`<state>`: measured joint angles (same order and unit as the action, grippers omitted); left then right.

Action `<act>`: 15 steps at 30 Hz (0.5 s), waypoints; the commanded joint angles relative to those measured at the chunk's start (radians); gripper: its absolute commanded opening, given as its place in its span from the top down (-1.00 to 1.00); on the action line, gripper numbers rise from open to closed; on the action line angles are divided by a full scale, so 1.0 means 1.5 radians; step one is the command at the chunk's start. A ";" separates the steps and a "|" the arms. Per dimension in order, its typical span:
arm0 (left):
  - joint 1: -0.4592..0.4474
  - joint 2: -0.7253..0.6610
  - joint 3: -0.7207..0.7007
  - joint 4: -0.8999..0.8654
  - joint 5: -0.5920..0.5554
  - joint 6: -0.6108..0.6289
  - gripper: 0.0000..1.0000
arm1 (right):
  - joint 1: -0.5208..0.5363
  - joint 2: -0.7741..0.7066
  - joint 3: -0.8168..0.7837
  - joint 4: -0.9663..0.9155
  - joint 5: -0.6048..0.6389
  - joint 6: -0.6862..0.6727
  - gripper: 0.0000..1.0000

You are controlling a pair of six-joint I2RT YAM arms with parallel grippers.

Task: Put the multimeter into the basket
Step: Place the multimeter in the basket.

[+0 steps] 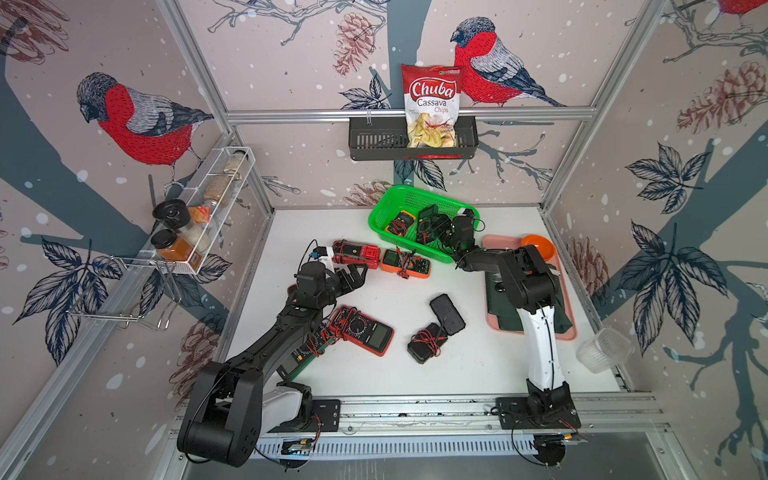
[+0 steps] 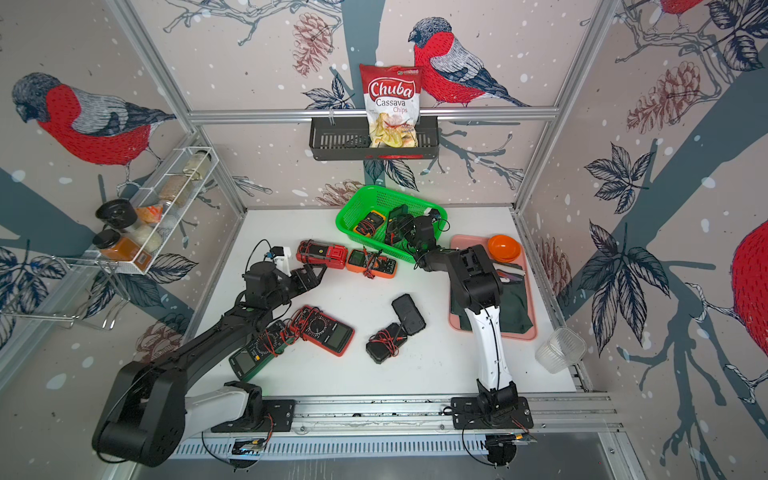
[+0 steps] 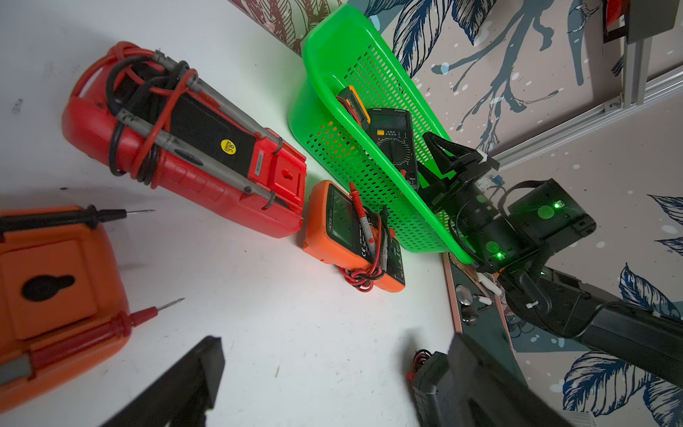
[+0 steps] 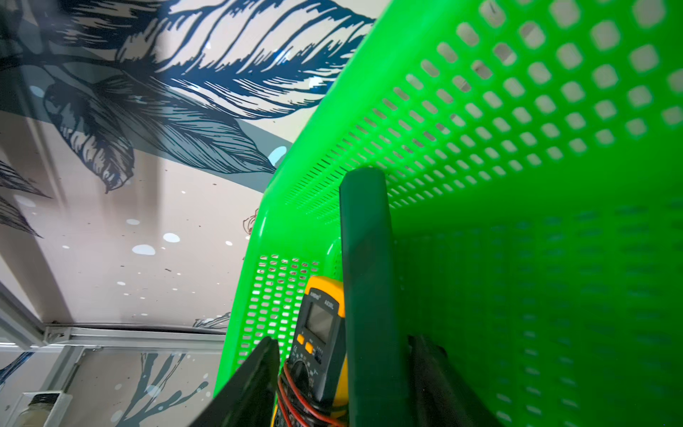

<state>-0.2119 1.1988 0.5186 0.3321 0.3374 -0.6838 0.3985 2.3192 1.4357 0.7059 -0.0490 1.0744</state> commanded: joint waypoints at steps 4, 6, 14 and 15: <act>-0.001 -0.006 0.001 0.026 0.002 -0.005 -0.96 | 0.002 -0.010 0.037 -0.151 0.036 -0.042 -0.26; -0.001 -0.008 0.000 0.026 0.000 -0.006 -0.96 | 0.002 -0.012 0.068 -0.207 0.046 -0.067 -0.26; -0.001 -0.011 0.002 0.017 -0.004 -0.002 -0.97 | 0.004 0.005 0.227 -0.458 0.068 -0.199 -0.19; -0.001 -0.012 0.003 0.015 -0.006 -0.001 -0.97 | 0.004 0.005 0.240 -0.481 0.075 -0.217 -0.17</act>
<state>-0.2119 1.1870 0.5186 0.3317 0.3367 -0.6922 0.4007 2.3238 1.7542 0.1703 0.0212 0.8661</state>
